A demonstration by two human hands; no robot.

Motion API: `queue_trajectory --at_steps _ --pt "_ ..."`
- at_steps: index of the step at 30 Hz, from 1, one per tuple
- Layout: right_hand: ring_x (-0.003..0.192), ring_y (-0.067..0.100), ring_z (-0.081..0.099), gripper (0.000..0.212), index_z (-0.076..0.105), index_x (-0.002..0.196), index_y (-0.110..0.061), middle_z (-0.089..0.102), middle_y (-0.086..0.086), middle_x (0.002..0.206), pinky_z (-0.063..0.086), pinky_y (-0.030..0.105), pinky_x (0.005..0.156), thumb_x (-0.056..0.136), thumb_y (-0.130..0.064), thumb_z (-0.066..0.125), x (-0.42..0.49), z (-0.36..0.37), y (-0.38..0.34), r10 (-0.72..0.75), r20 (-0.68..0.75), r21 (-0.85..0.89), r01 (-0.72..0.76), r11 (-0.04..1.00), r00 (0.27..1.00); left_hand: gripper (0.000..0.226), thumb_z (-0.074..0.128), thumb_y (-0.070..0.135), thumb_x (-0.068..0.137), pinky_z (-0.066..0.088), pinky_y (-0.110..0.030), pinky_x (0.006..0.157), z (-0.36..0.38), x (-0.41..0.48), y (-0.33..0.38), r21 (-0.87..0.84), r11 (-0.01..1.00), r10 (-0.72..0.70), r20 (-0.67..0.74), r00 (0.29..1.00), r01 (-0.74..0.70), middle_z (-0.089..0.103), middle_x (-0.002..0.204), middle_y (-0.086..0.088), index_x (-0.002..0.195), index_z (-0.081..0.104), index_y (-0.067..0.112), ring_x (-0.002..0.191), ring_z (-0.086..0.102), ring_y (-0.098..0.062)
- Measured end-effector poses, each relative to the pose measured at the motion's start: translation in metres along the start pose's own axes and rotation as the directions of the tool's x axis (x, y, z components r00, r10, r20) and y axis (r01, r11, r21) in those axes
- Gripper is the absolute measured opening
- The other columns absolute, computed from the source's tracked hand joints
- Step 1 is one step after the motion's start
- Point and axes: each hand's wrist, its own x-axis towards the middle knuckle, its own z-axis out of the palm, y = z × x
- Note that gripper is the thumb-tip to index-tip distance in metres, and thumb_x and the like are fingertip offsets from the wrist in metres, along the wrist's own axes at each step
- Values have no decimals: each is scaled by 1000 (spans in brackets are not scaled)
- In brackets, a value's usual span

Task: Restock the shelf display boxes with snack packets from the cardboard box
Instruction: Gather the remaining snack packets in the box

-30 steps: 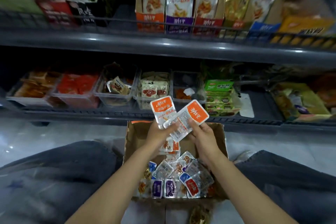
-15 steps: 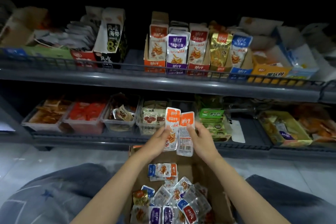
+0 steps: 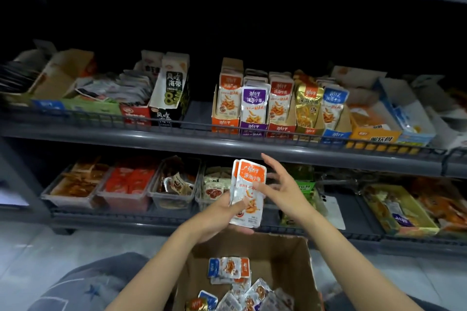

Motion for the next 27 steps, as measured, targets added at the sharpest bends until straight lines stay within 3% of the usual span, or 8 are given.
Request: queue_trajectory --at_steps 4,9,12,17,22,27 --pt "102 12 65 73 35 133 -49 61 -1 121 56 29 84 82 -12 72 21 -4 -29 33 154 200 -64 978 987 39 52 23 95 57 -33 79 -15 -2 17 20 998 58 61 996 -59 61 123 -1 132 40 30 107 65 -18" --pt "104 14 64 54 52 124 -39 64 -1 115 54 36 90 80 -15 74 44 -5 -53 13 168 120 -34 992 986 35 59 21 91 58 -31 77 -37 4 33 -3 989 146 -110 983 -147 69 111 -8 124 55 11 99 68 -19" --pt "105 15 64 52 51 124 -35 65 -2 114 54 36 92 81 -15 72 59 -2 -61 2 170 106 -20 994 985 28 60 24 90 58 -26 76 -47 8 40 23 981 195 -170 966 -194 72 105 -4 116 60 13 96 70 -17" --pt "100 9 65 49 50 125 -35 66 -6 109 54 25 84 84 -15 68 79 -8 -78 -28 216 95 7 995 976 19 57 24 91 57 -23 75 -59 18 57 31 967 254 -132 958 -252 74 100 -4 105 65 14 95 70 -17" --pt "99 9 67 46 52 122 -33 68 -3 109 56 28 84 83 -15 69 106 -18 -96 -42 216 31 36 999 976 15 55 18 93 57 -20 72 -69 40 79 38 949 316 -142 938 -314 74 97 -3 103 65 13 91 71 -15" --pt "101 15 66 61 46 132 -22 65 2 112 57 29 82 79 -6 72 136 -34 -118 -96 203 -95 117 989 974 11 54 15 94 56 -18 64 -77 67 111 67 924 381 -175 908 -375 70 94 -1 100 63 14 80 70 -7"
